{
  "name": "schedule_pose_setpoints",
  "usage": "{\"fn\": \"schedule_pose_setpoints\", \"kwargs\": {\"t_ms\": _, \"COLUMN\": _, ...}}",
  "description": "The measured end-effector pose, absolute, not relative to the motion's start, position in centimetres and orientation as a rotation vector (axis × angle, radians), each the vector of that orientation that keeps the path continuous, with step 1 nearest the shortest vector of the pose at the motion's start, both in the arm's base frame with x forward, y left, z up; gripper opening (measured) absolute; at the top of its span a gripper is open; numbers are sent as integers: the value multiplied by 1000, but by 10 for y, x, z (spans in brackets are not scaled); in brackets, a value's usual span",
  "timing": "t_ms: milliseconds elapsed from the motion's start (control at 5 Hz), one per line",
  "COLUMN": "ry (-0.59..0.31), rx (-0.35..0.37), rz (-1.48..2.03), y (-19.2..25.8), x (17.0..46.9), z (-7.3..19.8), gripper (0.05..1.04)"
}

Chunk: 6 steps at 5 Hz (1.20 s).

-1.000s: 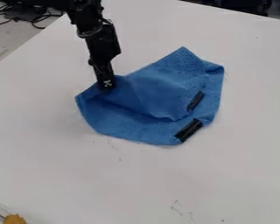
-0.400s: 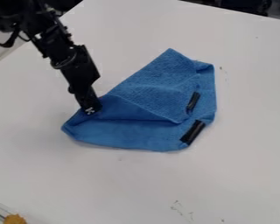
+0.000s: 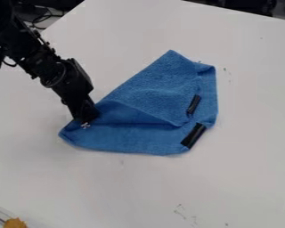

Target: Unfold the cloth

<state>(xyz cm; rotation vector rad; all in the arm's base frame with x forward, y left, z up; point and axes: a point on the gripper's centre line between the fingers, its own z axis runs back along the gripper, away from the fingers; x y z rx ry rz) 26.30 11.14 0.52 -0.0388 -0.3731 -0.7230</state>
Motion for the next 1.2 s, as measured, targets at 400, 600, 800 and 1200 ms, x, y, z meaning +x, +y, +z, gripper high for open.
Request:
{"fn": "schedule_pose_setpoints", "kwargs": {"t_ms": 400, "ry": -356, "rx": -10, "rz": -706, "y": 104, "x": 243, "z": 16, "gripper": 463}}
{"fn": "schedule_pose_setpoints", "kwargs": {"t_ms": 600, "ry": -313, "rx": -40, "rz": -625, "y": 107, "x": 226, "z": 20, "gripper": 760}}
{"fn": "schedule_pose_setpoints", "kwargs": {"t_ms": 800, "ry": -338, "rx": -2, "rz": -610, "y": 104, "x": 216, "z": 42, "gripper": 991}}
{"fn": "schedule_pose_setpoints", "kwargs": {"t_ms": 1200, "ry": -275, "rx": 24, "rz": -465, "y": 90, "x": 182, "z": 54, "gripper": 999}}
